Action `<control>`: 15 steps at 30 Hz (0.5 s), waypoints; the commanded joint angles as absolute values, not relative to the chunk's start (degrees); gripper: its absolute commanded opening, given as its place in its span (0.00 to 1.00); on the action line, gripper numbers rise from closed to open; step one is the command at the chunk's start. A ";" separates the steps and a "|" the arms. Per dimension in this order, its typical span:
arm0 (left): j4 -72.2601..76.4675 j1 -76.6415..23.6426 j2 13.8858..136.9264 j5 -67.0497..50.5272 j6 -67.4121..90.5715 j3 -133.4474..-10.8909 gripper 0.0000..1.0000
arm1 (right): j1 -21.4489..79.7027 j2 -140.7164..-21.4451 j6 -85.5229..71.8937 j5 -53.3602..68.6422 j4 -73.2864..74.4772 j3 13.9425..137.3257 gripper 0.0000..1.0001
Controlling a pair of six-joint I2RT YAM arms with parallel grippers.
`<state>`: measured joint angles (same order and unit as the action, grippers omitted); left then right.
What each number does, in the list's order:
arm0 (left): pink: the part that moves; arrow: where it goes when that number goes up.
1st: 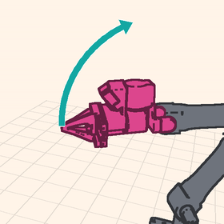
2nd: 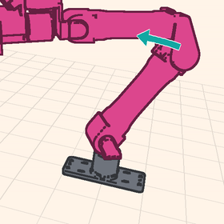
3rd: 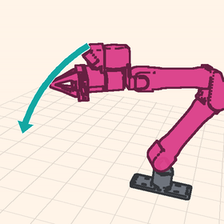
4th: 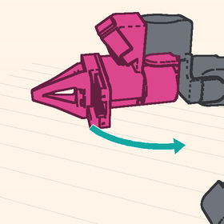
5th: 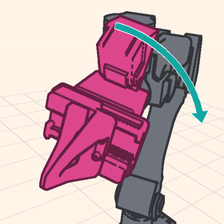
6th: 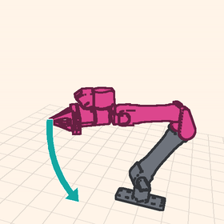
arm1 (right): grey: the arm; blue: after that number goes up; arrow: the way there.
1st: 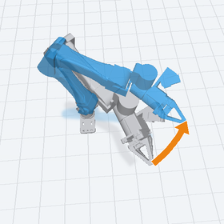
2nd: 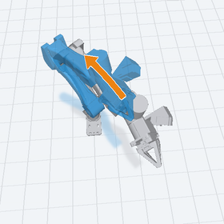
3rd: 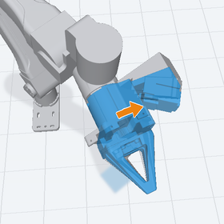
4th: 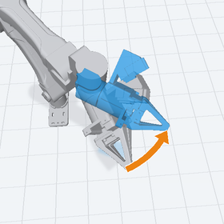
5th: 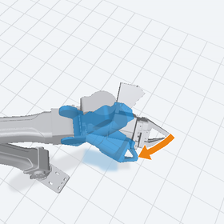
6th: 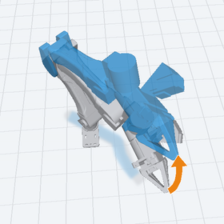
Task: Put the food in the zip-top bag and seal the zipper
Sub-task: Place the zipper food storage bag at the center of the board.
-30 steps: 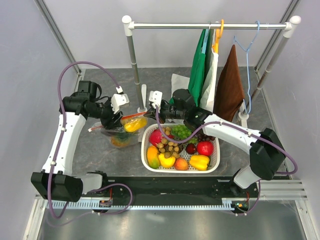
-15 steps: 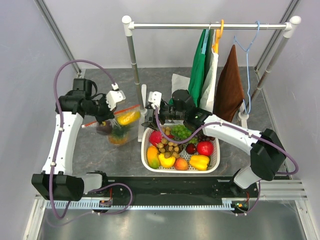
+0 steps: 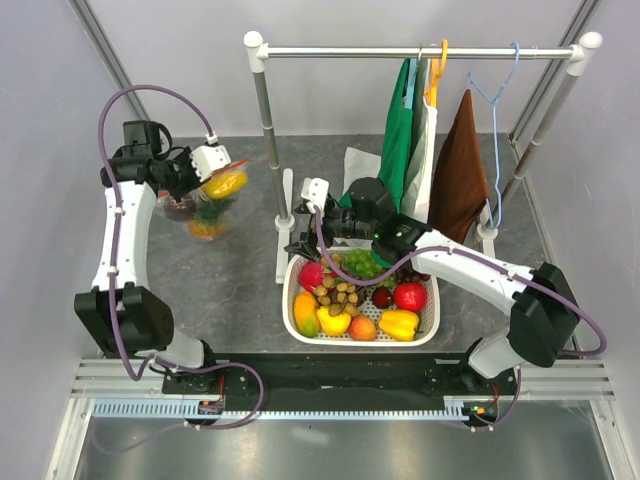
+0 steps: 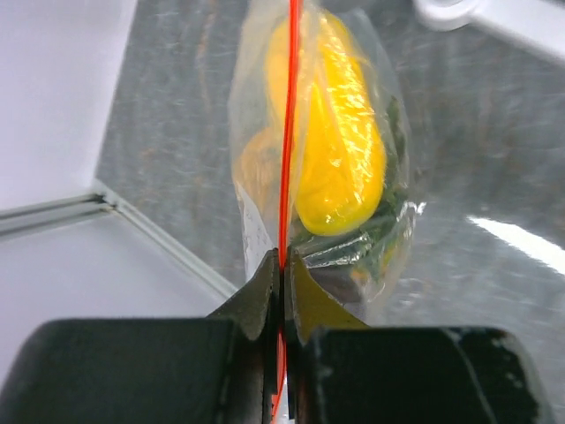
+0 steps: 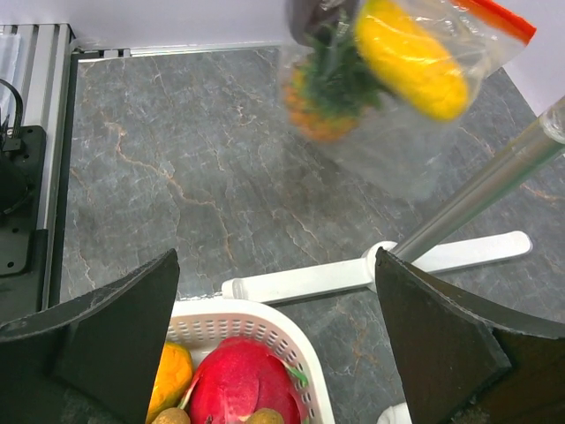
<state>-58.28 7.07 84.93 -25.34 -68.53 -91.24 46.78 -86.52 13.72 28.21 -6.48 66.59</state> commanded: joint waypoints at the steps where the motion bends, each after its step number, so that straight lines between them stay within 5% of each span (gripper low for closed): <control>1: -48.44 8.09 86.31 -22.85 -77.69 -90.54 0.02 | 47.11 -84.11 13.18 27.60 -5.80 69.08 0.98; 15: -49.92 7.73 67.24 -23.73 -87.37 -49.06 0.05 | 47.11 -82.27 14.06 28.12 -2.73 67.76 0.98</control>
